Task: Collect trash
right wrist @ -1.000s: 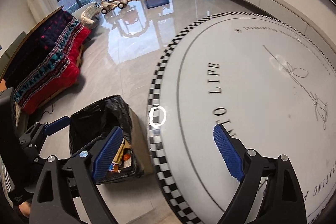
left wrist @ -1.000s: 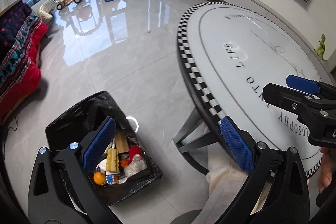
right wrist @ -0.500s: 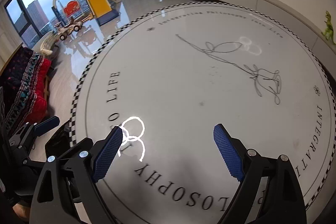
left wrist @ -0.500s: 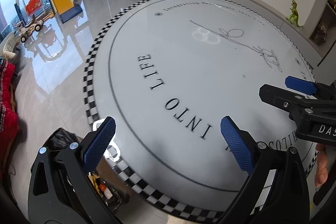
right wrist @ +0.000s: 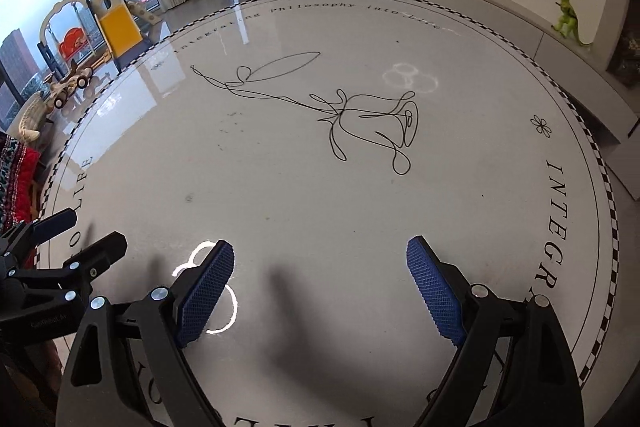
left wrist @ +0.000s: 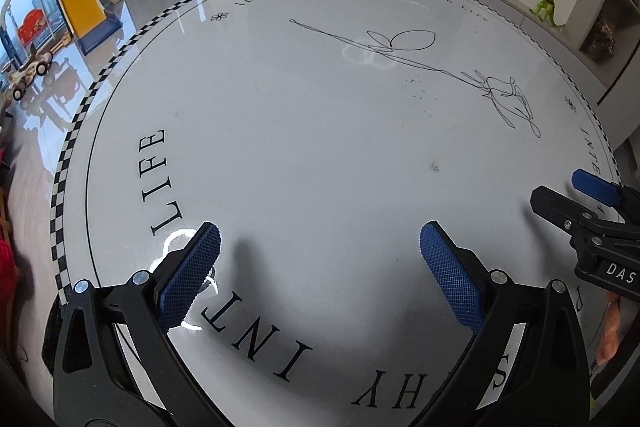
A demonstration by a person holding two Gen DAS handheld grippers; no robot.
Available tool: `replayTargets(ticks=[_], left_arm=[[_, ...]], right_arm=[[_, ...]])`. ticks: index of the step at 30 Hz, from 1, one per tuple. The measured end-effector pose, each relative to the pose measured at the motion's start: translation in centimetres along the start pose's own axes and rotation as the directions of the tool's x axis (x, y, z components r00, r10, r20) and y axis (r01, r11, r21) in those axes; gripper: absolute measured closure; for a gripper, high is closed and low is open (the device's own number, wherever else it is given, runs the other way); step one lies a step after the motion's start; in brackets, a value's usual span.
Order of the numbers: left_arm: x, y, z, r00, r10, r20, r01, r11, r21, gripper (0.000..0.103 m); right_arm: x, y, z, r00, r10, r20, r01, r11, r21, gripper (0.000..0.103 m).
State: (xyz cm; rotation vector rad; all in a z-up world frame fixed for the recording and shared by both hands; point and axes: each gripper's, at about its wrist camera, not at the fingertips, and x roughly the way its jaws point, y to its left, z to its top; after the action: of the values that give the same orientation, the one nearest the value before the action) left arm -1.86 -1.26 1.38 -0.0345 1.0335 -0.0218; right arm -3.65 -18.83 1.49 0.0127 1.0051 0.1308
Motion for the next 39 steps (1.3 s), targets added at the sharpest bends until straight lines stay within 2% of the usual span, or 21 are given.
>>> replayTargets(ticks=[8,12,39], left_arm=[[0.9,0.5,-0.3,0.999,0.049,0.020,-0.050,0.999,0.015,0.006],[0.5,0.3,-0.8,0.997,0.052,0.049,-0.052,0.999,0.009,0.006],[0.8,0.6,-0.6,0.997,0.053,0.060,-0.053,0.999,0.008,0.006]], right_arm=[[1.1,-0.1,-0.7,0.999,-0.038,0.024,0.039,0.998,-0.041,0.011],[1.5,-0.5,-0.8,0.998,-0.042,0.049,0.044,0.998,-0.034,0.004],[1.4,-0.7,-0.9,0.998,-0.047,0.046,0.049,0.998,-0.039,0.003]])
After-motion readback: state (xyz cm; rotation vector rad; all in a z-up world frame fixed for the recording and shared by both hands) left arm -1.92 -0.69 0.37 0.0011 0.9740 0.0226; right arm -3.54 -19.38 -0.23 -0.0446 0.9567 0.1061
